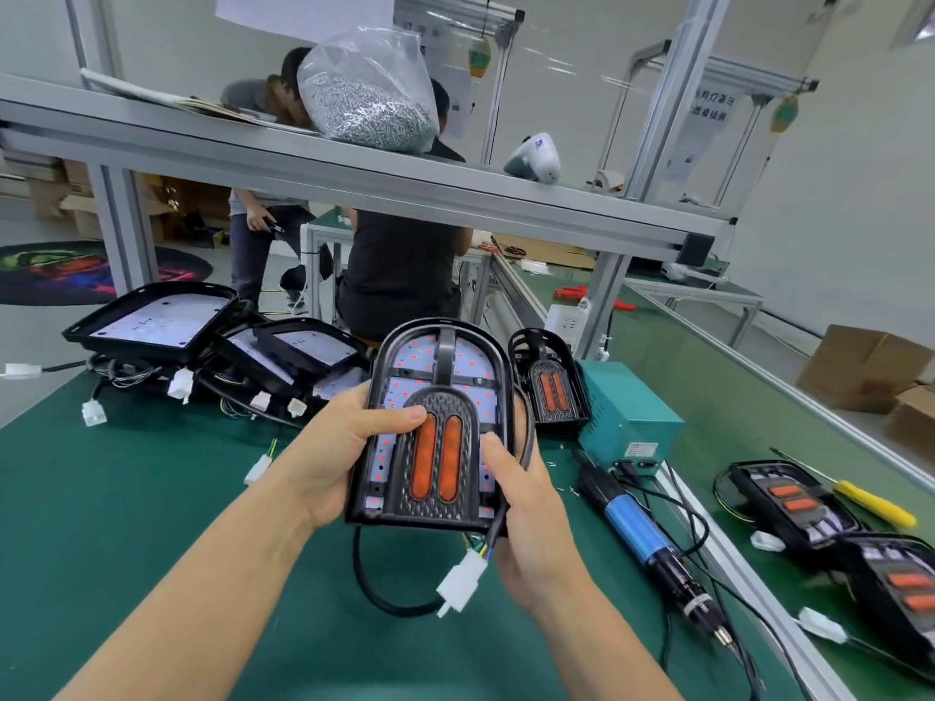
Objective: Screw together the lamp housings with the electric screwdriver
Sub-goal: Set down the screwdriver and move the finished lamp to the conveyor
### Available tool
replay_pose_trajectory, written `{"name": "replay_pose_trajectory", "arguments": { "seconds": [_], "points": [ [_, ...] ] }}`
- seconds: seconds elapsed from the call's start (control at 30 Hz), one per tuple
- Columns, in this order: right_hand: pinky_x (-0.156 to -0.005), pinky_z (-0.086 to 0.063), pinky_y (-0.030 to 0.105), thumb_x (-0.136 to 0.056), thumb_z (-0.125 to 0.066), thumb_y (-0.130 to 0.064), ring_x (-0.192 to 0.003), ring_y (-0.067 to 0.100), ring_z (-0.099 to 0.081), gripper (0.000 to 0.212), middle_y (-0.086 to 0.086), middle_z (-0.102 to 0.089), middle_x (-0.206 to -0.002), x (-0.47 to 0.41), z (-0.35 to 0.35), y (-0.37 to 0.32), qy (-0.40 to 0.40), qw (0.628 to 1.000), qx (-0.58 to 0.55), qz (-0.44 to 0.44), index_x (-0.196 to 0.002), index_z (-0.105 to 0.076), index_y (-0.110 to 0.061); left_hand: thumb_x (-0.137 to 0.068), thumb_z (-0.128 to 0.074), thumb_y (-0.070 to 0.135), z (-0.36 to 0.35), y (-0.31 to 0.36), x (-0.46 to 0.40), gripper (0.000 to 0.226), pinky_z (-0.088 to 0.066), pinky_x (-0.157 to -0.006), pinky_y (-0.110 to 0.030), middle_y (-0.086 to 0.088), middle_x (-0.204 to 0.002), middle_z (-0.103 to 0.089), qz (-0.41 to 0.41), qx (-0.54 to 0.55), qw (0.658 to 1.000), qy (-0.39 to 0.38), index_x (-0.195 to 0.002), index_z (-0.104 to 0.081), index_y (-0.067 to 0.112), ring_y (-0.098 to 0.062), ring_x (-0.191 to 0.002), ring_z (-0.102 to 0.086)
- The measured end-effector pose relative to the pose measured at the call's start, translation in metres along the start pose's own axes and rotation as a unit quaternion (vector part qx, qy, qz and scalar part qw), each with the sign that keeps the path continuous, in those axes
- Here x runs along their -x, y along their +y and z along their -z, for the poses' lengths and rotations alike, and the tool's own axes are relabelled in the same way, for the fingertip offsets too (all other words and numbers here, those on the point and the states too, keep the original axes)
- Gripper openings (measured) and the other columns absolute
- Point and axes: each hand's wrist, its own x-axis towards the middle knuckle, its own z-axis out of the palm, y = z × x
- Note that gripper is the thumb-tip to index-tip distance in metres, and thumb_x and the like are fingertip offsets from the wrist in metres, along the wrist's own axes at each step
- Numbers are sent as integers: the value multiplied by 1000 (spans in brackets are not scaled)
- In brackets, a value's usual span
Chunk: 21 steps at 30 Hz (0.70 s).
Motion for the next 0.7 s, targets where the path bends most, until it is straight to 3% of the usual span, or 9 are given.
{"name": "replay_pose_trajectory", "arguments": {
  "seconds": [0.13,0.33,0.43,0.5,0.6,0.7],
  "points": [
    [-75,-60,38,-98,-51,-11,-104,25,-70,57,3,-72,-116,5,9,3,70,994,-76,-23,-142,-36,-45,-83,-64,9,-10,-9,-3,30,-58,-65,-42,-20,-102,-70,13,-56,998,9,-112,-60,5,-31,-77,-70],
    [-75,-61,36,-98,-50,-7,-102,23,-70,51,2,-71,-117,9,26,-9,158,981,-113,14,-141,-43,-35,-75,-75,37,-18,-24,0,52,-48,-95,-40,3,-113,-70,13,-178,984,-27,-123,-58,23,-20,-107,-65],
    [-82,-60,39,-98,-51,-9,-109,26,-67,49,3,-69,-121,8,40,-18,206,970,-125,27,-140,-45,-34,-68,-75,56,-26,-28,2,55,-55,-80,-38,12,-114,-68,86,-220,970,-64,-116,-62,35,-22,-98,-68],
    [-79,-60,39,-99,-52,-11,-112,28,-66,48,3,-68,-124,9,51,-22,232,965,-118,30,-140,-46,-34,-68,-70,57,-38,-30,-1,51,-56,-68,-35,3,-111,-70,125,-214,965,-82,-111,-65,31,-26,-87,-70],
    [-66,-59,31,-99,-52,-12,-108,25,-68,48,1,-69,-122,13,69,-29,269,956,-111,42,-140,-45,-36,-85,-62,36,-61,-35,-14,32,-55,-57,-31,-8,-110,-69,112,-161,976,-94,-111,-67,18,-27,-71,-67],
    [-66,-58,31,-100,-51,-11,-106,25,-68,47,3,-68,-123,18,91,-39,304,945,-99,71,-141,-45,-33,-95,-55,20,-90,-46,-28,20,-53,-50,-27,-7,-100,-70,98,-134,981,-101,-108,-68,12,-25,-63,-64]
  ]
}}
